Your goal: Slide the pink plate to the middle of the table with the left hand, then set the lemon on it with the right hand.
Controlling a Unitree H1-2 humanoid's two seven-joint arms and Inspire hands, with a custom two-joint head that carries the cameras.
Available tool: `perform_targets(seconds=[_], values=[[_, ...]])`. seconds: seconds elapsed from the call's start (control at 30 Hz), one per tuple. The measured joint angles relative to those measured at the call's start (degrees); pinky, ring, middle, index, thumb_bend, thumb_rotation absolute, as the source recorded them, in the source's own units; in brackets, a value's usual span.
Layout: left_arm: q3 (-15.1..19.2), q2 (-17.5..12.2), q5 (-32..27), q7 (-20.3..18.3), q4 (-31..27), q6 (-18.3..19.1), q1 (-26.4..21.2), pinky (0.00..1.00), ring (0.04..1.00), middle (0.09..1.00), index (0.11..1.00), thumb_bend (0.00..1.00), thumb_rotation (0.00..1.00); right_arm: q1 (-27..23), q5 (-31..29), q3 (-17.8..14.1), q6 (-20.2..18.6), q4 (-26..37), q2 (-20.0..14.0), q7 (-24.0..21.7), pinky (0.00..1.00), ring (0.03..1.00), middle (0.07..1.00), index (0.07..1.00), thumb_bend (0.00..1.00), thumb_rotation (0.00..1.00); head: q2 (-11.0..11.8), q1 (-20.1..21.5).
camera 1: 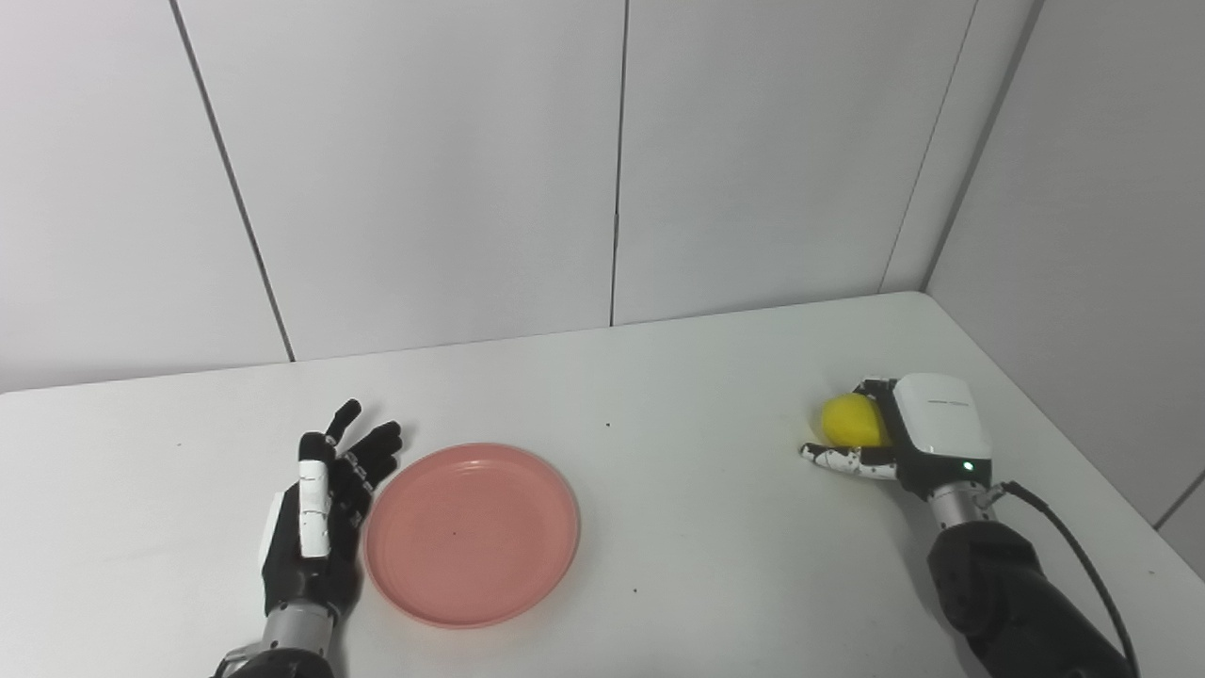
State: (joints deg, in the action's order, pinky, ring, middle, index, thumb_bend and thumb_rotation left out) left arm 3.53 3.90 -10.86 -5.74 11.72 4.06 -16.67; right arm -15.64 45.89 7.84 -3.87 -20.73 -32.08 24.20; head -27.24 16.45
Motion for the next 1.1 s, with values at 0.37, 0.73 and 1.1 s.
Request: perform_targets(seconds=[0.37, 0.73, 1.1], values=[[-2.0, 2.4, 1.3, 2.4, -0.8, 1.1, 0.5, 0.84, 0.775, 0.722, 0.861, 0.91, 0.92, 0.4, -0.4, -1.4, 0.8, 12.9, -2.2, -4.2, 0.11, 0.156, 0.212, 0.255, 0.61, 0.54, -0.4, -5.5], [-3.1, 5.3, 3.7, 4.8, -0.3, 0.6, 0.5, 0.84, 0.767, 0.721, 0.854, 0.90, 0.93, -1.8, -0.1, -1.7, 1.4, 20.3, -2.3, -10.1, 0.11, 0.161, 0.232, 0.281, 0.59, 0.55, 0.2, -13.1], [-3.7, 6.7, 4.0, 6.5, 0.2, -0.4, 0.5, 0.84, 0.766, 0.702, 0.842, 0.91, 0.92, -2.6, -0.1, -1.8, 3.0, 23.7, -0.9, -11.9, 0.09, 0.139, 0.204, 0.251, 0.58, 0.52, 0.6, -16.6]])
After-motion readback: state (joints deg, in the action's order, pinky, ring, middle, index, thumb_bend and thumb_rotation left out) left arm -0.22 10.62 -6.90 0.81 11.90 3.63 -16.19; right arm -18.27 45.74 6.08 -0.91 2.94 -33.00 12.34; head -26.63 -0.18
